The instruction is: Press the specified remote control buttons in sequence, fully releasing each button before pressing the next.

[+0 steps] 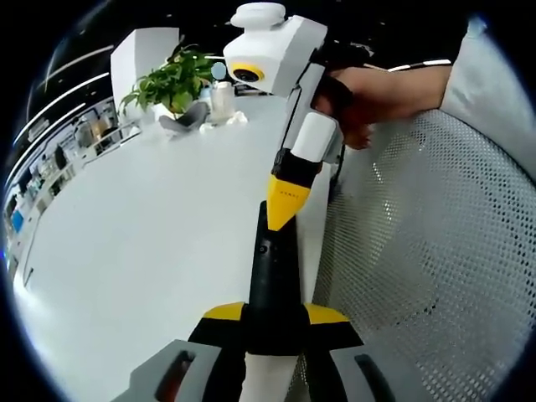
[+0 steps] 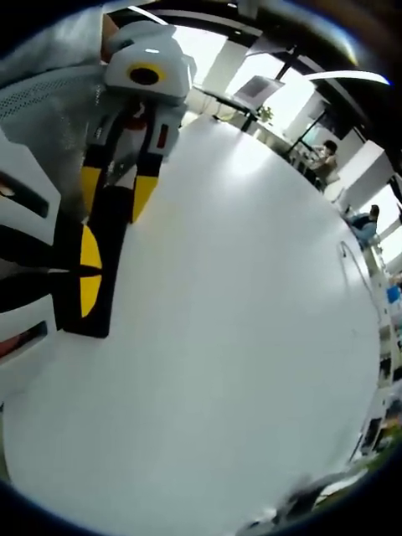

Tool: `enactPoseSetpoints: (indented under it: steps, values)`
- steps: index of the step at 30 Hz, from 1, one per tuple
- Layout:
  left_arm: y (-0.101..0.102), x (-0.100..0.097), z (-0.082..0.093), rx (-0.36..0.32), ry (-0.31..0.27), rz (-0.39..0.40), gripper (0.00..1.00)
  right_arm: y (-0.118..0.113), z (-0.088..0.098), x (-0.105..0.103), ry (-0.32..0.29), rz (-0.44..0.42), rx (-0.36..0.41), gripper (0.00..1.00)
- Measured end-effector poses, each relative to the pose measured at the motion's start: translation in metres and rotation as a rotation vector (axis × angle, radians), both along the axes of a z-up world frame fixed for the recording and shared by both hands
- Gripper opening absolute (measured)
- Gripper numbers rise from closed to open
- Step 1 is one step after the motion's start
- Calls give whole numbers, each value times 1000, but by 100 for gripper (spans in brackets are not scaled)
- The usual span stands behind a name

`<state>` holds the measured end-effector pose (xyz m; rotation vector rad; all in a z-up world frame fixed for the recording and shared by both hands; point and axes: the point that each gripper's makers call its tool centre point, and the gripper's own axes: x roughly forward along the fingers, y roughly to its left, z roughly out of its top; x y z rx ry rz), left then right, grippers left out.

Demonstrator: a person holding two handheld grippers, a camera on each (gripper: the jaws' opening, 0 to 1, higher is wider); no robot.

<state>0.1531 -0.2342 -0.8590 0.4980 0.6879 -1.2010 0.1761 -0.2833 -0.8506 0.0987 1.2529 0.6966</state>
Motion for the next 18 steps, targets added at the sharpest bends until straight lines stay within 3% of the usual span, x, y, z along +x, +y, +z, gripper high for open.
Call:
enactPoseSetpoints:
  steps: [8,18]
  values:
    - [-4,-3,1,-1,-6,-17,24,10,5,-4,-11,49,31,0]
    - [-6,-5,1,-5,-7,-28,24,15,7,-1,6,18,75,0]
